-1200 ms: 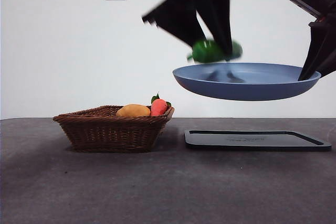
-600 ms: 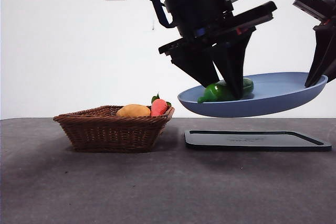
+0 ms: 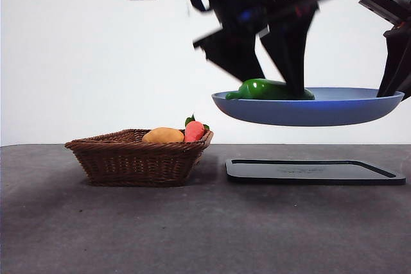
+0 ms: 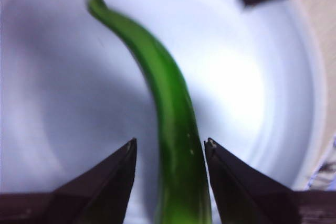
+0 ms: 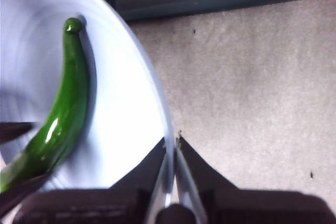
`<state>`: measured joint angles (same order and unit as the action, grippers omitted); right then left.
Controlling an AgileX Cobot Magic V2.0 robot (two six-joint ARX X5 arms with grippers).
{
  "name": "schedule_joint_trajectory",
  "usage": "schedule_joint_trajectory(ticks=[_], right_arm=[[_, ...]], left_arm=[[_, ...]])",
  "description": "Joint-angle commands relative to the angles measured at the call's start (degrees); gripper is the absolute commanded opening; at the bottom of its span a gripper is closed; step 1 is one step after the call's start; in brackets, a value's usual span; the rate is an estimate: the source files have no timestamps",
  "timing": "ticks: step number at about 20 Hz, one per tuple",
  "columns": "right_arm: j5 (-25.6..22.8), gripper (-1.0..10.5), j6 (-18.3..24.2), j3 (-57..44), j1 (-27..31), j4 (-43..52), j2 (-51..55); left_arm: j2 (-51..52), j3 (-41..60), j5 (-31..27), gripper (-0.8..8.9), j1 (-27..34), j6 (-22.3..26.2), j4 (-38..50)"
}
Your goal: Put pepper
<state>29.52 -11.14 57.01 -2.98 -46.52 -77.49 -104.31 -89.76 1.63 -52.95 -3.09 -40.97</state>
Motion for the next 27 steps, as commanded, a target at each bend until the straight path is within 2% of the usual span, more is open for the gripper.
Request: schedule_joint_trajectory(ticks=[1, 6, 12, 19, 27], right_arm=[[0.59, 0.0, -0.02, 0.92, -0.13, 0.02, -0.42], [0.57, 0.0, -1.81, 0.92, 0.00, 0.35, -0.42], [0.57, 0.0, -7.28, 0.92, 2.40, 6.49, -3.10], [0.11, 0.0, -10.05, 4.22, 5.73, 15.76, -15.02], [-1.49, 0.0, -10.32, 16.17, 6.03, 18.88, -30.51]], left_arm=[[2.16, -1.53, -0.09, 2.34, -0.66, 0.11, 0.42], [10.14, -1.60, -0.13, 2.34, -0.66, 0.13, 0.35], [23.98, -1.60, -0.17, 2.34, -0.59, 0.42, -0.72], [37.22, -1.60, -1.81, 2.34, -0.61, 0.81, -6.82], [41.27, -1.60, -1.79, 2.34, -0.61, 0.13, -11.82]])
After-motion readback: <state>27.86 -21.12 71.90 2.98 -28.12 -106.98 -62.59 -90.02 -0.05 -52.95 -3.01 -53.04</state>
